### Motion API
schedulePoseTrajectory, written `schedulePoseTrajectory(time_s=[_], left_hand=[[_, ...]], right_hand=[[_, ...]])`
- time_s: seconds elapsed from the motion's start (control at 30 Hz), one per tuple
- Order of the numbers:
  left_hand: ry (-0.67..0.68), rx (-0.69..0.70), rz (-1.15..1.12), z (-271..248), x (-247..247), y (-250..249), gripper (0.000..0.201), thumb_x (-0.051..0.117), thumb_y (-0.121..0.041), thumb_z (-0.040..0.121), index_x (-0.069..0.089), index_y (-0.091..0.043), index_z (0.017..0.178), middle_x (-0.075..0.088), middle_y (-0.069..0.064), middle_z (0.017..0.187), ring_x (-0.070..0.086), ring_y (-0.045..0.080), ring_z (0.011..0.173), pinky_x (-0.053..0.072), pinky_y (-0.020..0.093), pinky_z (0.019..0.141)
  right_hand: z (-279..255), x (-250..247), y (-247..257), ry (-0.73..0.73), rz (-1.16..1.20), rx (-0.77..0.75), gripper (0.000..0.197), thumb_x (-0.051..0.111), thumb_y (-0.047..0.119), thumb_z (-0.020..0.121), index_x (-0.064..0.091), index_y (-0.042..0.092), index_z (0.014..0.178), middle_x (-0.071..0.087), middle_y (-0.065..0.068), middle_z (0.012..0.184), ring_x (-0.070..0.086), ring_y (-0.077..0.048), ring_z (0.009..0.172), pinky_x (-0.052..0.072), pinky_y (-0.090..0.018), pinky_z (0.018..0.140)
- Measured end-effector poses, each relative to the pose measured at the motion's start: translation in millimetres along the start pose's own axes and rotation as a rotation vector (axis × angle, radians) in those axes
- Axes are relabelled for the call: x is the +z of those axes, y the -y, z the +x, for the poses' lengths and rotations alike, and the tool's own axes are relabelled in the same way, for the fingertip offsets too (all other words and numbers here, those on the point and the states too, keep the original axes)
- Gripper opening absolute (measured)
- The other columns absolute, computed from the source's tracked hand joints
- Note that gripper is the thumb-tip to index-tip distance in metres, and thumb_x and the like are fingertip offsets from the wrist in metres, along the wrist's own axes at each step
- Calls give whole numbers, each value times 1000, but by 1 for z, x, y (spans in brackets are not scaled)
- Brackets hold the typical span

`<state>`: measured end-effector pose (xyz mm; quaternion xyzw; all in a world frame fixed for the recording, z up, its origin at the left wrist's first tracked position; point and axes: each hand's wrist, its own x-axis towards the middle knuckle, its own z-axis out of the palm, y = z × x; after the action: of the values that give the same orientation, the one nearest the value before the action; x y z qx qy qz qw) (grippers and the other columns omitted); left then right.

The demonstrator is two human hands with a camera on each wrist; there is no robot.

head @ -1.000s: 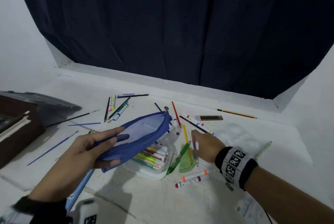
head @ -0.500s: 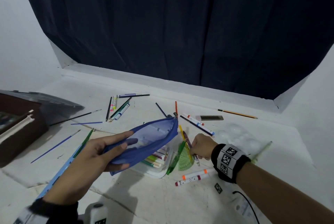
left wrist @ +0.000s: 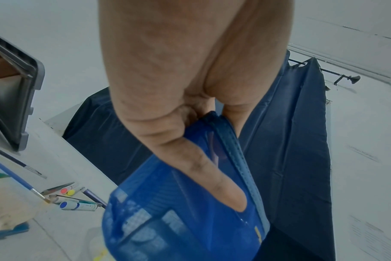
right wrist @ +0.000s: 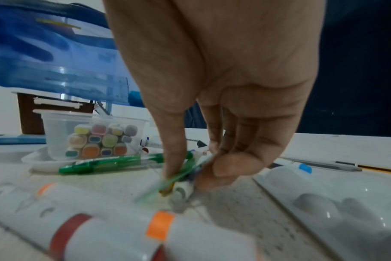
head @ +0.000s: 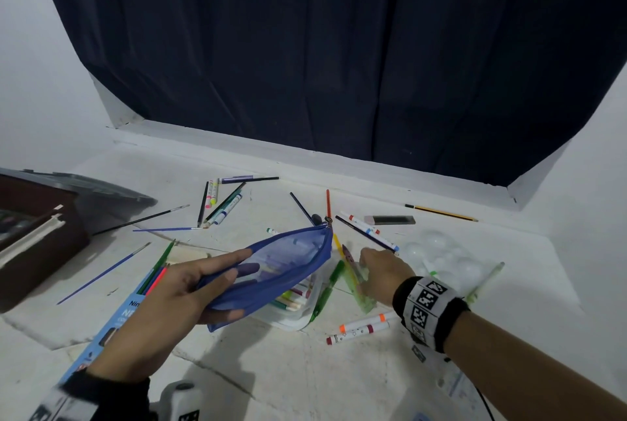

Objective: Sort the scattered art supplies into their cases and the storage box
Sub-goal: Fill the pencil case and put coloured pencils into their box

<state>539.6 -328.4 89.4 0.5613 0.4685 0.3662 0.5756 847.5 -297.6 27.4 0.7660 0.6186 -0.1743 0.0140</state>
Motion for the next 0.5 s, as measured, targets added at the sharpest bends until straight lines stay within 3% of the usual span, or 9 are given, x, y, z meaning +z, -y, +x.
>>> schedulePoseTrajectory(time_s=[0.07,0.17,0.23,0.3,0.4,0.5], left_hand=[[0,-2,-4,1,1,0,33,56,-11,96,70,-23,124,74,-1,118,68,17,113,63,37,79],[5,-6,-1,3,1,-1,36,61,-8,93,71,-24,124,74,0,119,69,18,112,62,39,81],[24,-13,0,5,1,-2,38,62,-6,92,70,-24,125,74,-1,118,70,18,110,62,36,80],[52,-22,-5,8,4,-3,39,64,-4,91,69,-23,124,74,-1,118,70,17,109,62,32,77],[90,-30,-14,11,10,-4,40,68,-4,87,71,-23,122,74,1,118,71,20,108,61,31,75],[143,-36,-32,13,17,-5,44,70,-6,84,69,-22,125,73,1,120,69,22,112,61,35,77]], right_hand=[[-2,-8,0,-142,121,-3,13,46,18,97,46,19,110,58,-5,97,58,-25,84,44,-31,70],[-6,-28,-1,-408,356,-97,10,45,12,98,42,21,102,58,-3,90,53,-18,74,43,-32,65],[-14,-42,5,-570,560,-237,14,44,8,100,45,22,102,59,-2,90,55,-17,77,42,-30,63],[-27,-54,16,-696,711,-410,16,45,8,101,50,23,103,62,2,95,61,-18,88,48,-28,70],[-51,-63,33,-756,669,-647,16,47,12,103,58,20,109,61,10,103,58,-8,98,45,-20,81],[-62,-57,41,-618,414,-824,25,45,9,102,61,23,117,58,13,108,51,-6,102,42,-28,90]])
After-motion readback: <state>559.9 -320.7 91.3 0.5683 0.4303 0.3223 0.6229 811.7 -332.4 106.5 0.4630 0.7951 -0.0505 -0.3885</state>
